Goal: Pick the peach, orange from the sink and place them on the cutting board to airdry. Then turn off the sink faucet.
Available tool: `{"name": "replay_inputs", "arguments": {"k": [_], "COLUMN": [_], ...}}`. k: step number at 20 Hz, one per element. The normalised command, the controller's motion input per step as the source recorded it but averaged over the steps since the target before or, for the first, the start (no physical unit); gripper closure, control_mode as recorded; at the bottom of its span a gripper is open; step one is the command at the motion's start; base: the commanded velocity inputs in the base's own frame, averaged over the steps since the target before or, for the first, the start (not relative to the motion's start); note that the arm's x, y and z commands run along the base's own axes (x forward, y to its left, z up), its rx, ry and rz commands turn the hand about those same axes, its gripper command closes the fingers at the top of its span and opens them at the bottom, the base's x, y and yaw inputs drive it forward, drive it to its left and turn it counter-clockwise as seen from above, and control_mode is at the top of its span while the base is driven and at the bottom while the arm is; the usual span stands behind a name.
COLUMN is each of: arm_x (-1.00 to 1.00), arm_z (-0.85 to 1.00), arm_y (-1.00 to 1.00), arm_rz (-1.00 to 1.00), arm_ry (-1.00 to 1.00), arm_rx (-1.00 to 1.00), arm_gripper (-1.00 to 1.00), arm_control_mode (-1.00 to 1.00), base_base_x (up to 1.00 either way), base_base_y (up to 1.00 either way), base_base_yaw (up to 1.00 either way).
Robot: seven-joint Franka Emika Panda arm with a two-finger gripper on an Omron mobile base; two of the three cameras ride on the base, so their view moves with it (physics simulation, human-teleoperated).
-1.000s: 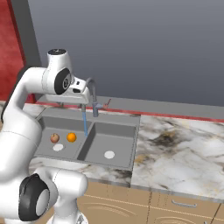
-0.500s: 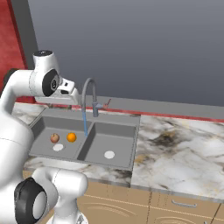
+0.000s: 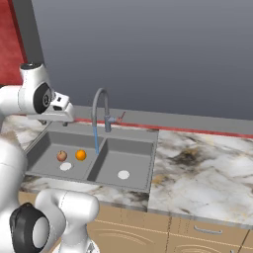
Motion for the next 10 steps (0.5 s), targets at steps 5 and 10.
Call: {"name": "replay_inputs", "arguments": {"k": [5, 10], "arm_x": [0.0, 0.0], "arm_z": [-0.25, -0.29], "arm_y": [0.39, 0.38], "arm_rz": [0.0, 0.0], "arm_ry": [0.0, 0.0], "arm_rx": [0.0, 0.01], "arm_gripper": [-1.0, -1.0], "arm_control_mode": [-1.0, -1.0], "base_base_x": [0.0, 0.0], "base_base_y": [0.0, 0.0], "base_base_yaw": [0.0, 0.0]}}
